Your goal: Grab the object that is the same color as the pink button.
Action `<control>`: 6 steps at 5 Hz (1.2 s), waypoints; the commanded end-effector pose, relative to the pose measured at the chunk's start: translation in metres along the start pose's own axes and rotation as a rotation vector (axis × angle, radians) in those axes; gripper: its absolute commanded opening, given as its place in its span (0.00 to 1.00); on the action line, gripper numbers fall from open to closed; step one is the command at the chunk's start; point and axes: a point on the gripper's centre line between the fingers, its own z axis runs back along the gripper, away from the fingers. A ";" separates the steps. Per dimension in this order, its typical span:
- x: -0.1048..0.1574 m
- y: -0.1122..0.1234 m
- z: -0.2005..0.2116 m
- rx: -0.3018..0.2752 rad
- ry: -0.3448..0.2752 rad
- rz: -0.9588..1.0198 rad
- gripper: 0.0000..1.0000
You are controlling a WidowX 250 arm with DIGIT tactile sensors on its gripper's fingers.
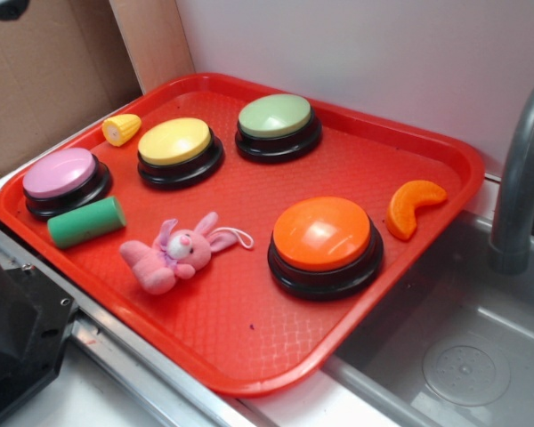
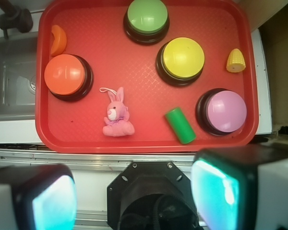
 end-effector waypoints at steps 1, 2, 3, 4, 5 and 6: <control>0.000 0.000 0.000 0.000 0.000 0.000 1.00; 0.003 0.000 -0.024 -0.027 -0.016 0.009 1.00; 0.002 -0.001 -0.052 0.014 -0.046 0.026 1.00; 0.005 -0.004 -0.088 0.044 -0.096 0.067 1.00; 0.014 -0.008 -0.119 -0.007 -0.086 0.061 1.00; 0.020 -0.014 -0.162 -0.032 -0.033 0.067 1.00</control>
